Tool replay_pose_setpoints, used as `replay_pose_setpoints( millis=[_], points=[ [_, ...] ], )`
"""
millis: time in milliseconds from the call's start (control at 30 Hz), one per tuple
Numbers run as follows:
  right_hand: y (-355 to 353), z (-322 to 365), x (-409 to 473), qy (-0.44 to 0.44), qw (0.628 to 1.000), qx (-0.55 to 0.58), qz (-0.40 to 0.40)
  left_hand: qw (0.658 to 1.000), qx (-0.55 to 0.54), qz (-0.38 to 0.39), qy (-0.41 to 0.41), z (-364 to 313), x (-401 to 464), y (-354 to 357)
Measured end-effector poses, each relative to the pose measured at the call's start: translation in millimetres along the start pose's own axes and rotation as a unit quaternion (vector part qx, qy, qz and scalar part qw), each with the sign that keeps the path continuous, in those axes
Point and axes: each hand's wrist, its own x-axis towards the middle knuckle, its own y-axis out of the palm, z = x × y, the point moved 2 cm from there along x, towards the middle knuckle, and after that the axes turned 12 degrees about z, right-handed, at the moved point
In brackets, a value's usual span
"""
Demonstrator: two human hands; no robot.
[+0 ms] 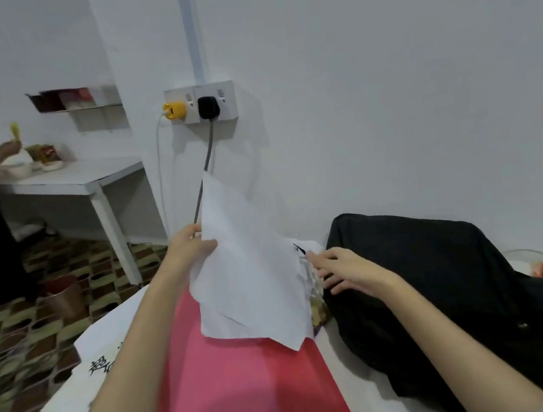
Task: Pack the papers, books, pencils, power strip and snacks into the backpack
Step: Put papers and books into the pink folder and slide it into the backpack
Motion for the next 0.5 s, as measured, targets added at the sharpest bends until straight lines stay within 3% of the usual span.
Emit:
replay_pose_setpoints(
  millis=[100,200,300,500],
  points=[
    [19,-8,28,0.033,0.989,0.145,0.001,0.988,-0.051,0.124,-0.081,17,-5,-17],
    [34,-9,41,0.049,0.981,0.181,-0.042,0.982,-0.067,0.128,-0.119,38,-6,-21],
    [37,-9,52,0.079,0.981,0.167,-0.061,0.989,-0.037,0.108,-0.098,47,-5,-21],
    [31,-2,55,0.107,0.986,0.129,0.000,0.974,-0.092,0.203,-0.023,30,0,-32]
  ],
)
